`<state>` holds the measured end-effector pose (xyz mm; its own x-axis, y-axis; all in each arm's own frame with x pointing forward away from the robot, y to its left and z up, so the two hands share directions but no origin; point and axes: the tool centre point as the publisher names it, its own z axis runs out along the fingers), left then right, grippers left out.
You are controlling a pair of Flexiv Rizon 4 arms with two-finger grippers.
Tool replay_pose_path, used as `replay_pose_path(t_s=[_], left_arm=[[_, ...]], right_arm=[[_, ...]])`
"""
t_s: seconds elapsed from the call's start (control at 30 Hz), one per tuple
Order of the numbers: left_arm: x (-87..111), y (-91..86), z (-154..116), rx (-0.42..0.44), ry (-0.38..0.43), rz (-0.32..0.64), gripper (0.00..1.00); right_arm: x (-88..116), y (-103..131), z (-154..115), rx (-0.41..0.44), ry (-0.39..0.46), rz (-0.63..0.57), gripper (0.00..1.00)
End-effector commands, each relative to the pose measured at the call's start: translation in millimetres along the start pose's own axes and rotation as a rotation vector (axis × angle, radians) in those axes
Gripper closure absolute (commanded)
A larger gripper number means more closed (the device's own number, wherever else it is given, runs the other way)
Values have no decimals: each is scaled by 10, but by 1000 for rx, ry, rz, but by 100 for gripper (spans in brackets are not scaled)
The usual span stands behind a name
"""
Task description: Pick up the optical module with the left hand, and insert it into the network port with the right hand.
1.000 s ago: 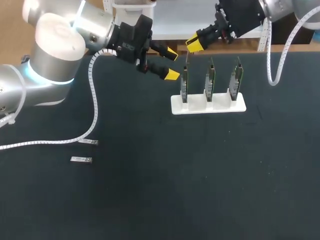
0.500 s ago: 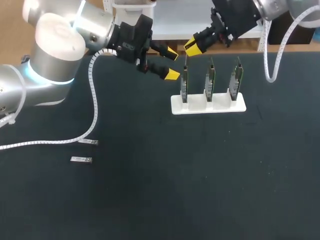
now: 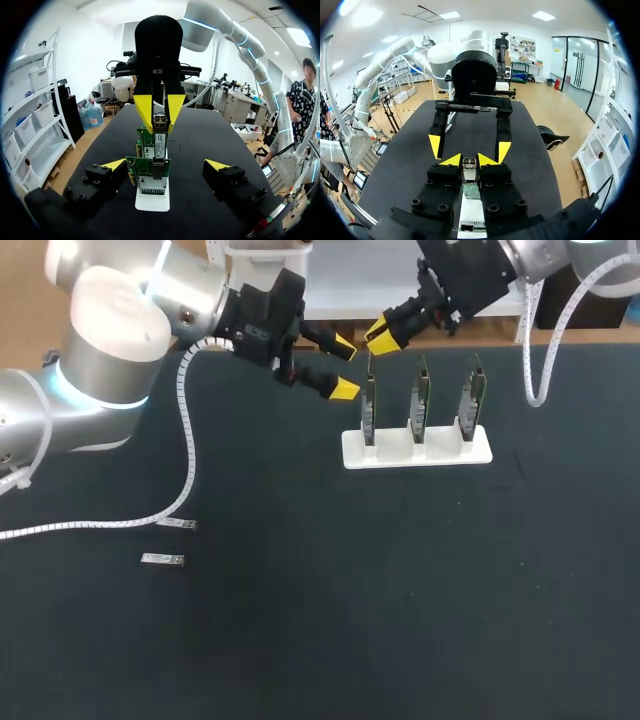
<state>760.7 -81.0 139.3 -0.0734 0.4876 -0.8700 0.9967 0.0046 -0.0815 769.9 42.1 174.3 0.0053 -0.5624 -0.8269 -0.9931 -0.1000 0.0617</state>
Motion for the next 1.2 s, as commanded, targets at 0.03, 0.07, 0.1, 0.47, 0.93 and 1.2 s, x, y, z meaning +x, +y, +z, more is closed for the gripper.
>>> replay_pose_path(t_s=[0.03, 0.07, 0.1, 0.47, 0.93, 1.2], left_arm=[[-8, 18, 6, 3, 4, -2, 0], [-8, 18, 6, 3, 4, -2, 0], [-8, 18, 6, 3, 4, -2, 0], [-8, 18, 6, 3, 4, -2, 0], [-8, 18, 6, 3, 4, -2, 0], [-8, 18, 6, 3, 4, -2, 0]], right_arm=[[8, -3, 20, 0, 3, 1, 100], [15, -3, 23, 1, 4, 1, 100], [18, -3, 23, 2, 6, 1, 100], [34, 1, 42, 14, 6, -25, 100], [78, 52, 69, 17, 35, -91, 100], [48, 74, 50, 22, 26, -85, 100]])
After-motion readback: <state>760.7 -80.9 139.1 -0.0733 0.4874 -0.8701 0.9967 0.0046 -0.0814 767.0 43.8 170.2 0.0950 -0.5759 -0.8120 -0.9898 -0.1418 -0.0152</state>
